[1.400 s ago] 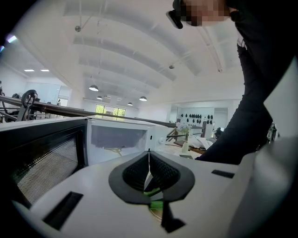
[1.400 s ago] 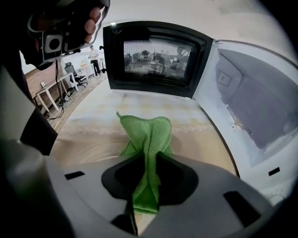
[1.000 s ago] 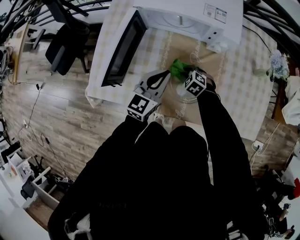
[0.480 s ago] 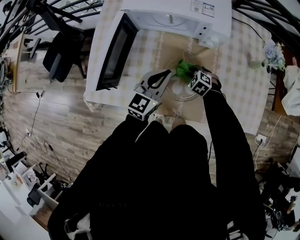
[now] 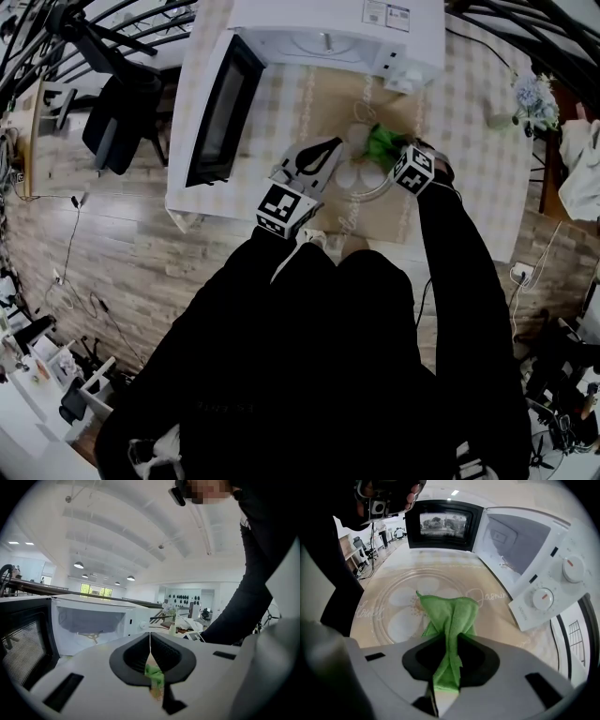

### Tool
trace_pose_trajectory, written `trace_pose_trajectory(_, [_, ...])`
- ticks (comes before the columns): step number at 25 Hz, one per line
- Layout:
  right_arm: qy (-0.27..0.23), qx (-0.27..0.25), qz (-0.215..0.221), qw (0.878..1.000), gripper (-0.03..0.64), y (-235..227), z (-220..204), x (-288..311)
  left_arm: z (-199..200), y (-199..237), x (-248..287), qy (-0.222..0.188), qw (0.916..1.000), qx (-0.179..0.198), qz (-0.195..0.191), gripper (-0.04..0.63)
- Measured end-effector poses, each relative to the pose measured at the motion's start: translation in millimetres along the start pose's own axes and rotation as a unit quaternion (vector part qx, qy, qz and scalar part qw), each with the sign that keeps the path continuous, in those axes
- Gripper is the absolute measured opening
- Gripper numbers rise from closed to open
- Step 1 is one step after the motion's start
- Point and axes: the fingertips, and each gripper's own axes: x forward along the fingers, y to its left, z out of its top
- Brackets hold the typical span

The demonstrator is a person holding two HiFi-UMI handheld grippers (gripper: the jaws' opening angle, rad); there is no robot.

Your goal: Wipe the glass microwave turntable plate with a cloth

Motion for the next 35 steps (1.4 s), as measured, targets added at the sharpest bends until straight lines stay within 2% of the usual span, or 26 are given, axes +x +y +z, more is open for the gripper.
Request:
trace_pose_trajectory(13, [0.044,0.015,-0.015,0.999,0.092,-11.0,-54.8,-19.5,0.3,-0.5,-4.5,0.002,1.0000,0.004,0.002,0.021])
trace_pose_trajectory(17, [0.031,0.028,-0.018,0.999,0.092,-12.2,-53.2,-31.1,1.0,3.6,-12.0,-0.002,0.9999,0.005,0.009,0.021])
trace_pose_trajectory(24, [-0.050,0.054,-0.012,0.997,0.092,-1.4,9.8,-46.3,1.3,19.2,-28.8,-0.012,0.9994,-0.001,0.033,0.021])
trace_pose_trajectory(35, [-0.120,0.013,0.031,0.992,0.094,51.9,127.8,-20.4,-10.2,47.0,-67.2,-0.010,0.9966,-0.018,0.080,0.021])
